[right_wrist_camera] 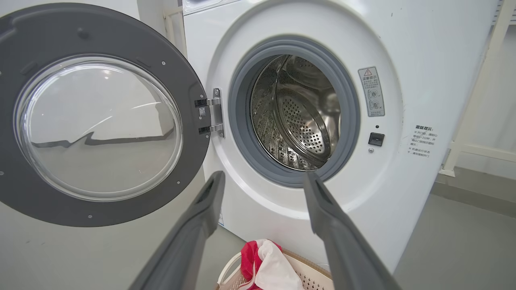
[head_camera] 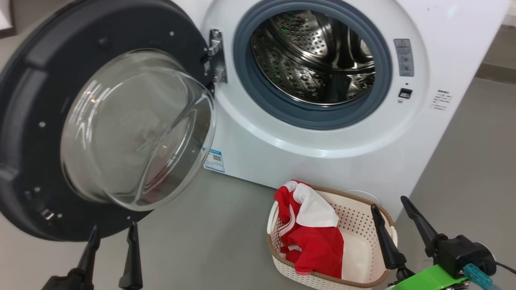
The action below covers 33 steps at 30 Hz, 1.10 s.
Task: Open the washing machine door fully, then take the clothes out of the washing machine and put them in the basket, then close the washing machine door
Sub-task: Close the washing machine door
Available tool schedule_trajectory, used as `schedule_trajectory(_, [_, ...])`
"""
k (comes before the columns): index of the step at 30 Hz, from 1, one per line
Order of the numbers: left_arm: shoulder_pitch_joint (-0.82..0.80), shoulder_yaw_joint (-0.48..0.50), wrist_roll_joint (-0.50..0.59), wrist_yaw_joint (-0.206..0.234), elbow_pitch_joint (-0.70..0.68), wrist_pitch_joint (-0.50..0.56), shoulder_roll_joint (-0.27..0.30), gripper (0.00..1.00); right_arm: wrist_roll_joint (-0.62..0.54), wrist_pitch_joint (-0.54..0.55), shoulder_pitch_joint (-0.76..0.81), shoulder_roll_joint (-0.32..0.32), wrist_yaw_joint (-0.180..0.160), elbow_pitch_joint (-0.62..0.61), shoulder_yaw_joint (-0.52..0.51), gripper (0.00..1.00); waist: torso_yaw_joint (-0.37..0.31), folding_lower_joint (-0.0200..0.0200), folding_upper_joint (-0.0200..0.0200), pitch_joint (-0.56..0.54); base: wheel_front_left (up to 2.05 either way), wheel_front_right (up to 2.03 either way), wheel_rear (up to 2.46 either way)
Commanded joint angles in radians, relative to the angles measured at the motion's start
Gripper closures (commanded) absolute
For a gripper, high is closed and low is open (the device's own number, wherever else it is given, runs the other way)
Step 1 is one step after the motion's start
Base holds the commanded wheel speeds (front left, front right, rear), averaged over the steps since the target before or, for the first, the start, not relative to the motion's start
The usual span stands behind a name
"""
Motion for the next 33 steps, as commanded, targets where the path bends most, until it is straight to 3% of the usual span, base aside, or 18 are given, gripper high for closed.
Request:
schedule_trajectory(1, [-0.015,0.032,0.008,0.010,-0.032,-0.001,0.018,0.00,-0.005,-0.006,-0.041,-0.008,0.003,-0.025,0.027,0.00,0.026,0.0000,-0.0001,-0.002,0.00,0.00,0.00])
schedule_trajectory(22, [-0.023,0.048,-0.016,0.039,-0.040,-0.033,0.013,0.00,0.000,-0.006,-0.089,-0.029,0.003,-0.010,0.064,0.00,0.049,0.0000,-0.0001,0.035,0.00,0.00,0.00])
schedule_trajectory(23, [-0.028,0.050,-0.013,0.041,-0.037,-0.032,0.018,0.56,0.000,-0.006,-0.089,-0.029,0.003,-0.010,0.063,0.00,0.049,0.0000,-0.0001,0.036,0.00,0.00,0.00])
schedule_trajectory(24, [-0.035,0.053,-0.009,0.046,-0.036,-0.033,0.023,1.00,0.001,-0.006,-0.089,-0.030,0.003,-0.010,0.062,0.00,0.049,0.0000,-0.0001,0.037,0.00,0.00,0.00])
schedule_trajectory(33, [-0.258,0.138,-0.033,0.045,-0.043,-0.051,0.109,1.00,-0.001,-0.006,-0.087,-0.040,0.003,-0.003,0.070,0.00,0.043,0.0000,-0.0001,0.037,0.00,0.00,0.00])
